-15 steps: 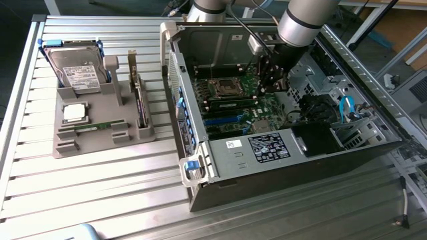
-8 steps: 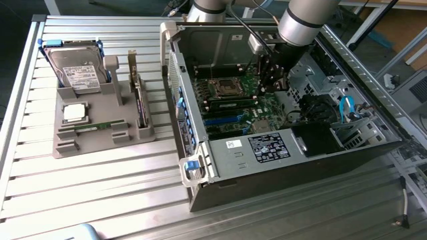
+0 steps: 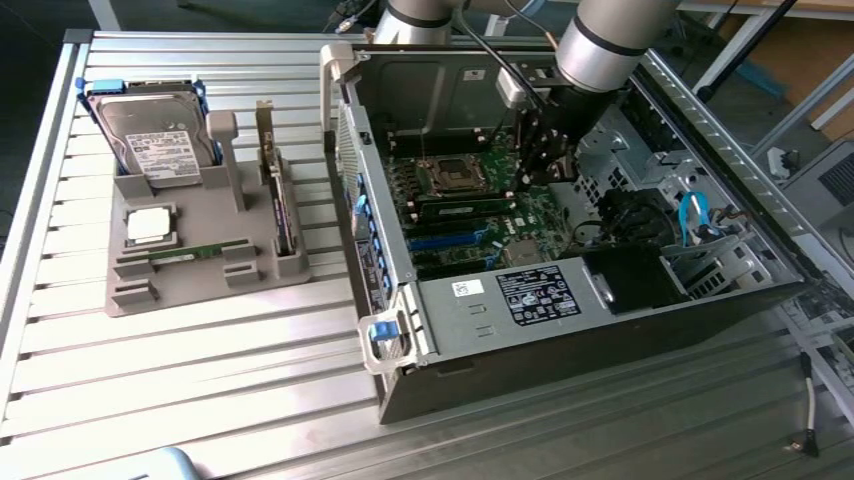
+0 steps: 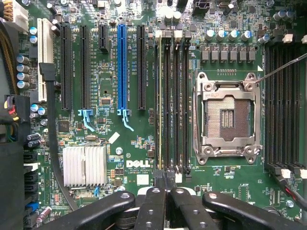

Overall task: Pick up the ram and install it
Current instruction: 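Press down the ram until it locks into place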

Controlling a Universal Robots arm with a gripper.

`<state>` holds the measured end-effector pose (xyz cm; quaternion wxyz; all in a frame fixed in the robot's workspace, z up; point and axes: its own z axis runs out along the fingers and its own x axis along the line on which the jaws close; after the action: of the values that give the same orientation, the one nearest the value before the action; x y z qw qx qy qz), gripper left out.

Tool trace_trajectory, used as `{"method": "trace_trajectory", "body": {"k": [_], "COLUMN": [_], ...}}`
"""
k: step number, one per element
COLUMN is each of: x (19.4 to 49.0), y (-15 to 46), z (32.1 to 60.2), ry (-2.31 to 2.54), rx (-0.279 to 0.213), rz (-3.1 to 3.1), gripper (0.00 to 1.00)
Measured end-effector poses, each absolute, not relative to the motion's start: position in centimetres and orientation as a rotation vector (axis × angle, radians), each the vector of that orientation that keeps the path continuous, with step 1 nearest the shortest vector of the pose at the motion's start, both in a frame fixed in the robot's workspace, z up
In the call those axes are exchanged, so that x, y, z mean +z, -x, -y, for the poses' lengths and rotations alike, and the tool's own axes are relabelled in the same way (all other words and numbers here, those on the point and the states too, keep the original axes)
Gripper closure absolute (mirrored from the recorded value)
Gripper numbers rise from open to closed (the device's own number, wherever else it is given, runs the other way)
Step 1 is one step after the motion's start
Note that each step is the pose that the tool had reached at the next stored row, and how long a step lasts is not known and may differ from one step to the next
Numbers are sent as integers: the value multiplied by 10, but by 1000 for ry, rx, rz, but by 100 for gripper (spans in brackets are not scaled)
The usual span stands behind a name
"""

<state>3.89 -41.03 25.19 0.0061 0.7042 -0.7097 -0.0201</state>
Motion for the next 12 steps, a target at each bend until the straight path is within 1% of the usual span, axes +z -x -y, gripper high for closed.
{"method": "trace_trajectory", "body": {"k": [12], "x": [252], "y": [-22], "z": [410], "ry": [-2204], "rx": [-63], "rz": [2221], "gripper": [90]}}
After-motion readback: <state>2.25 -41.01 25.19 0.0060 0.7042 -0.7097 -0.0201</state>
